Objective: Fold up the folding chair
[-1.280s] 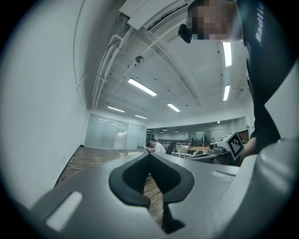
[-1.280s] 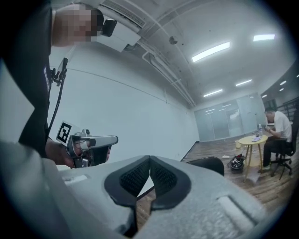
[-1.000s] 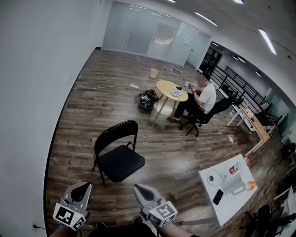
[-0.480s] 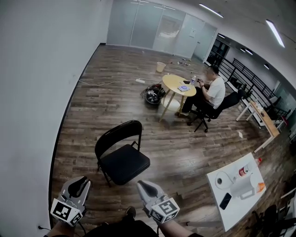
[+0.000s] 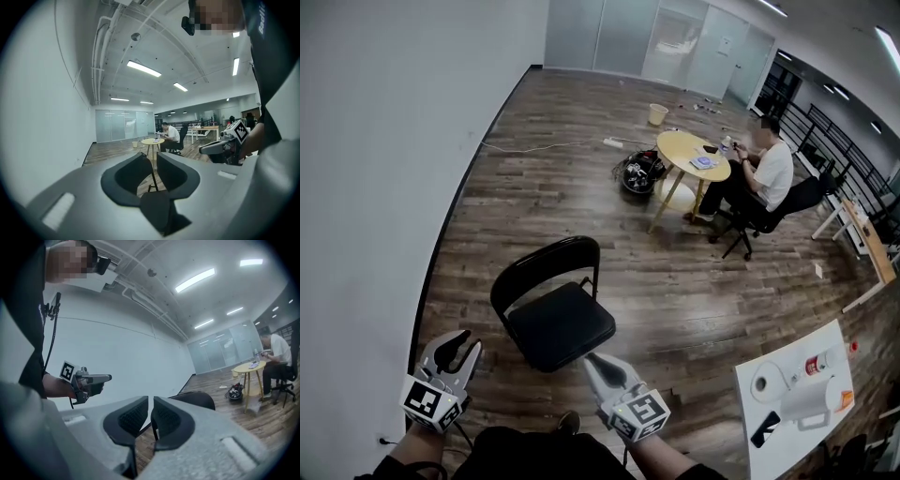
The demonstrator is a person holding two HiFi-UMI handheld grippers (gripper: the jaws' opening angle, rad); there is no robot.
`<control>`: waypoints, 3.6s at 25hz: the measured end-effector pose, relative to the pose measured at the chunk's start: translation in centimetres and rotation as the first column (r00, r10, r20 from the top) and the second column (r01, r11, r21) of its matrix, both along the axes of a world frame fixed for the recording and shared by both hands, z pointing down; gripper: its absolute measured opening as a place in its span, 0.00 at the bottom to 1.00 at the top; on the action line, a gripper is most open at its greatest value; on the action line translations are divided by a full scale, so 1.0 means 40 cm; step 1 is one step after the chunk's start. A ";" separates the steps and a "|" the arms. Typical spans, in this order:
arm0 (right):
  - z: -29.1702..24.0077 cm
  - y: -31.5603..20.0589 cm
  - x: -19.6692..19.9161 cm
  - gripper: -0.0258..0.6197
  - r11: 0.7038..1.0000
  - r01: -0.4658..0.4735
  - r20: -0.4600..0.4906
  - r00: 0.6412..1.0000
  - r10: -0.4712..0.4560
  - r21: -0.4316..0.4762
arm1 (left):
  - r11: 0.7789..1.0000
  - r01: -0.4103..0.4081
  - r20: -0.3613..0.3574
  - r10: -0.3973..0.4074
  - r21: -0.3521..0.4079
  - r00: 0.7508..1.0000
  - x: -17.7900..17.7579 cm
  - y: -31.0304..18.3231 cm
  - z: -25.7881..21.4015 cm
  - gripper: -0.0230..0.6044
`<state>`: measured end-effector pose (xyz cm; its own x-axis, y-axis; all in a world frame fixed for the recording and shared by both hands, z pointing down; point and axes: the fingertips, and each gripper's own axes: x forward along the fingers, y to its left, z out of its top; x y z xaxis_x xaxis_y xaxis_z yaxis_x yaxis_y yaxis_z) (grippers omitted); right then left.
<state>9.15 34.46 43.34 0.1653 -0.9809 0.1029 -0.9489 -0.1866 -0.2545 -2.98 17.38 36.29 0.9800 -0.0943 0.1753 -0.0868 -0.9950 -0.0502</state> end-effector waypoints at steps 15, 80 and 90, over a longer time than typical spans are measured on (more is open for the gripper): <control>0.119 -0.034 0.088 0.14 0.990 -0.084 0.087 0.992 0.094 -0.110 | 0.993 -0.118 0.190 0.118 -0.010 0.975 0.171 -0.150 0.193 0.30; 1.240 -0.099 0.260 0.60 0.842 -0.277 0.836 0.179 0.518 -0.462 | 0.901 -0.422 0.778 0.340 -0.106 0.529 0.532 -0.324 0.652 0.54; 1.286 -0.154 0.283 0.50 0.847 -0.248 0.851 0.127 0.509 -0.470 | 0.901 -0.433 0.793 0.295 -0.043 0.534 0.538 -0.347 0.648 0.26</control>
<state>20.48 28.28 94.78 0.1652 -0.7626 0.6255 0.1706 -0.6025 -0.7797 18.56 3.52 62.22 0.4367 0.1477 0.8874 0.4205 -0.9056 -0.0562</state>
